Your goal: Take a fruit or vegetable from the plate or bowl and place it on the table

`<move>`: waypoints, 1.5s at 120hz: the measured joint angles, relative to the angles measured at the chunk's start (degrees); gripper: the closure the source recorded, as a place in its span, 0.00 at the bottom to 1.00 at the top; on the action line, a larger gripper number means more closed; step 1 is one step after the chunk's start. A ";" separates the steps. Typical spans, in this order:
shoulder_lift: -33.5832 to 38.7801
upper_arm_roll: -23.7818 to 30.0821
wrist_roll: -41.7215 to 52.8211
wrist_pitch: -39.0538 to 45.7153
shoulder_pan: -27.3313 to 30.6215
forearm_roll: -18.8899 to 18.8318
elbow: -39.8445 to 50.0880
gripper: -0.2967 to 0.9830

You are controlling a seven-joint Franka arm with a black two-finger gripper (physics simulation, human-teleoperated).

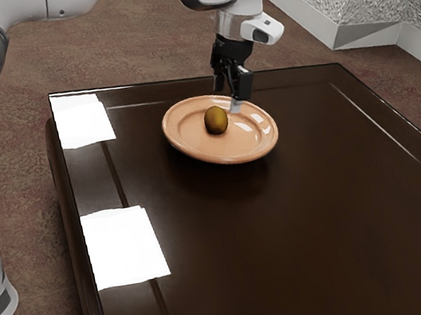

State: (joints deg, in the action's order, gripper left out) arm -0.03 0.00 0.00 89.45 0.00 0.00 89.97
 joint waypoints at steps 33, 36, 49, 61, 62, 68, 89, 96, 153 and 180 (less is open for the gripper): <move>-22.61 8.18 2.37 -7.92 13.70 -0.44 -34.23 0.23; -22.75 8.43 2.72 -8.13 13.68 -0.58 -34.29 0.23; -23.23 8.64 4.60 -8.38 13.84 -0.88 -32.56 0.23; -18.73 4.87 7.06 -7.34 14.08 1.08 -22.04 0.23; -18.11 4.60 7.26 -7.13 14.11 1.20 -20.95 0.23; -15.64 3.57 8.38 -5.77 14.21 1.80 -16.15 0.23; -14.81 2.93 11.63 -2.74 14.16 2.75 -9.52 0.23; -14.90 2.58 12.54 -2.11 14.07 2.84 -7.73 0.23; -17.83 -3.16 18.74 0.23 14.36 3.89 -4.23 0.23; -19.79 -4.52 20.35 7.87 14.27 7.39 -4.20 0.21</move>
State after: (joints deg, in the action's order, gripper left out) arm -19.82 -4.52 20.35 97.32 14.27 7.39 85.77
